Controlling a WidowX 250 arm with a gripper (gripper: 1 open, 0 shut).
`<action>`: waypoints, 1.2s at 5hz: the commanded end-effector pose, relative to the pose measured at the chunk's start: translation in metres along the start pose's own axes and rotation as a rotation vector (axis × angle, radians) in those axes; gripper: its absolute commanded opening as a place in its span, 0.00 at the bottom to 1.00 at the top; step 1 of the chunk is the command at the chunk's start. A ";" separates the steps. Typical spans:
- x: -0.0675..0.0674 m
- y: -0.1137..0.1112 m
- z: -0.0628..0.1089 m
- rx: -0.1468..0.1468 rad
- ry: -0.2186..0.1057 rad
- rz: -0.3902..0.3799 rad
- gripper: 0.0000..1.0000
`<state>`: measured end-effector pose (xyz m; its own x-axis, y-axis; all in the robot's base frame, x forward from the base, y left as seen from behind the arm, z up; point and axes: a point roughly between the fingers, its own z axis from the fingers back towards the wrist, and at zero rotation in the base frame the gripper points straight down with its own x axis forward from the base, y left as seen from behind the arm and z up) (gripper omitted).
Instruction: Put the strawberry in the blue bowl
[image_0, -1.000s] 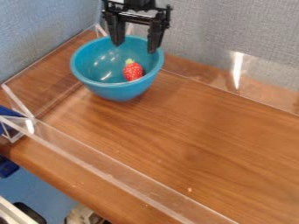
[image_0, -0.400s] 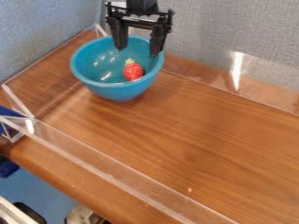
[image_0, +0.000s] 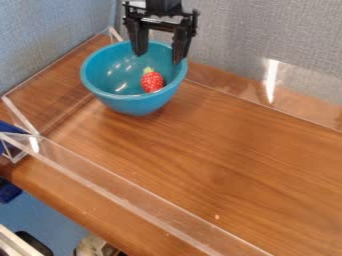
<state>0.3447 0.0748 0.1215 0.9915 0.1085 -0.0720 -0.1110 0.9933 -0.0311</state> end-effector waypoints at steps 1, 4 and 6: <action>0.004 0.006 0.022 -0.002 -0.060 -0.003 1.00; -0.002 0.004 0.036 -0.006 -0.073 -0.029 1.00; -0.004 0.003 0.040 -0.005 -0.071 -0.039 1.00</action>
<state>0.3404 0.0738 0.1270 0.9922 0.0633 -0.1072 -0.0695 0.9961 -0.0548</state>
